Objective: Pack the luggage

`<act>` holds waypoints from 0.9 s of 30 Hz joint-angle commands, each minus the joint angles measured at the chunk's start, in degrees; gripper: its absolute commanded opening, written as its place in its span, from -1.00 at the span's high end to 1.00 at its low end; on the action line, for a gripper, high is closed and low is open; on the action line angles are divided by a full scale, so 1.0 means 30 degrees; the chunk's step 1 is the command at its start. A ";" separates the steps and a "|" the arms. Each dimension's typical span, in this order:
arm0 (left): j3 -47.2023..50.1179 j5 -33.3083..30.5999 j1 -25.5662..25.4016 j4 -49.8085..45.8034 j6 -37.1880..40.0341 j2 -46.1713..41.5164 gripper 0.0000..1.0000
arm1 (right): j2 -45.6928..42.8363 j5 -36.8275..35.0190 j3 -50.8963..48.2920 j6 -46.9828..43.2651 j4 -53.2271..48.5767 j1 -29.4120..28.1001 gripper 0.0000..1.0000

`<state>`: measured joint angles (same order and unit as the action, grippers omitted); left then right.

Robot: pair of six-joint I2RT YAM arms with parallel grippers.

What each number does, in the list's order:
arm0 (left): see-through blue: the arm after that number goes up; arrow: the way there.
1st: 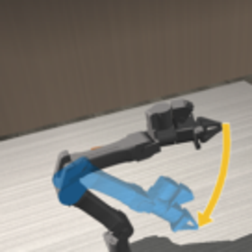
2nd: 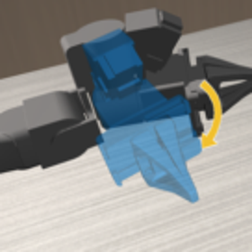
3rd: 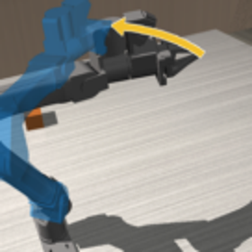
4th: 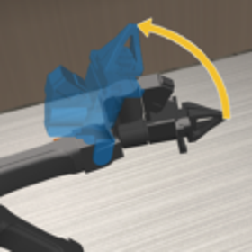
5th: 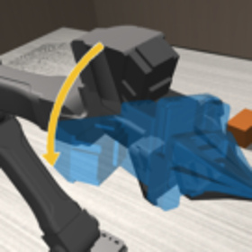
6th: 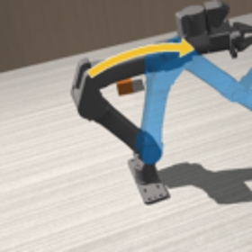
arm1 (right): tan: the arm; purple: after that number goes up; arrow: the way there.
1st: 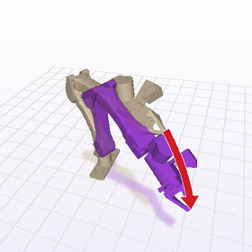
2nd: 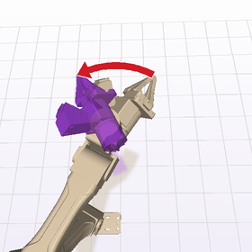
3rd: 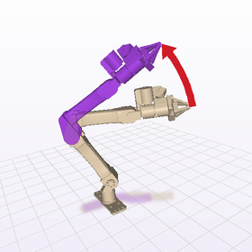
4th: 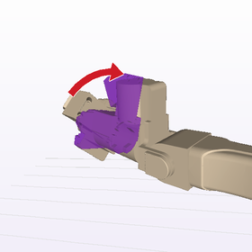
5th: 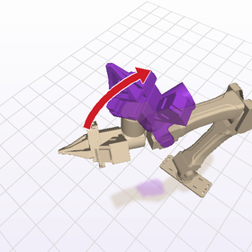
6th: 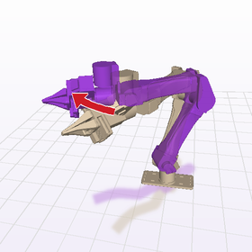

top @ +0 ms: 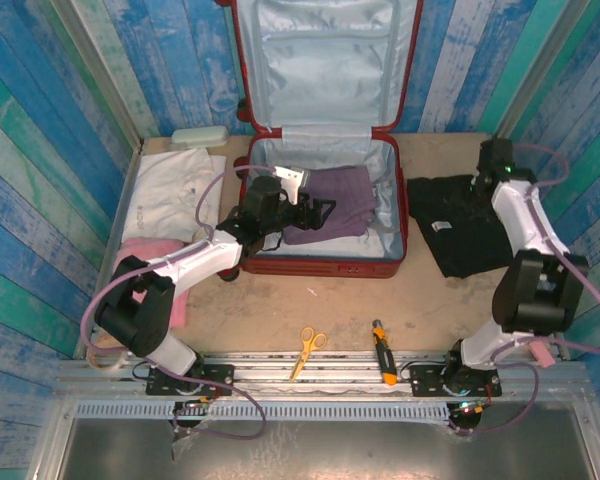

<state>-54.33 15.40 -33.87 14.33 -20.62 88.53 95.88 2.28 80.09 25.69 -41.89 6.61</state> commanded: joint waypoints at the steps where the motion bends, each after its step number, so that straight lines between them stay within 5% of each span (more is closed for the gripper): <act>1: -0.0389 0.0266 -0.0082 -0.0201 0.0024 -0.0309 -0.73 | 0.3527 0.0816 0.2689 0.0908 0.0854 -0.0656 -0.23; 6: -0.0698 -0.0057 -0.0107 -0.0910 -0.0021 -0.0215 -0.71 | 0.8044 0.1245 0.6772 0.0778 0.0428 -0.0965 0.17; 10: -0.1058 -0.0461 -0.0107 -0.1611 0.0161 -0.0095 -0.72 | 0.9785 0.1609 0.8053 0.0506 0.0271 -0.1121 0.20; 15: -0.1395 -0.0535 -0.0135 -0.1787 -0.0002 0.0303 -0.72 | 0.9430 0.0877 0.7412 -0.0643 0.0076 -0.1181 -0.31; 22: -0.1601 -0.0562 -0.0269 -0.1708 -0.0190 0.0805 -0.69 | 0.7232 -0.0305 0.4778 -0.2639 -0.0389 -0.1365 -0.39; 24: -0.1707 -0.0540 -0.0312 -0.1619 -0.0261 0.0926 -0.69 | 0.6794 -0.0509 0.4148 -0.3135 -0.0454 -0.1706 -0.32; 27: -0.2031 -0.0390 -0.0400 -0.1691 -0.0218 0.1249 -0.68 | 0.6876 -0.0991 0.4020 -0.3738 -0.0979 -0.2223 0.07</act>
<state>-58.28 14.02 -34.63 9.26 -21.26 89.62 117.23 1.65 92.95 18.06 -42.22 1.67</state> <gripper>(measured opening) 0.842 0.526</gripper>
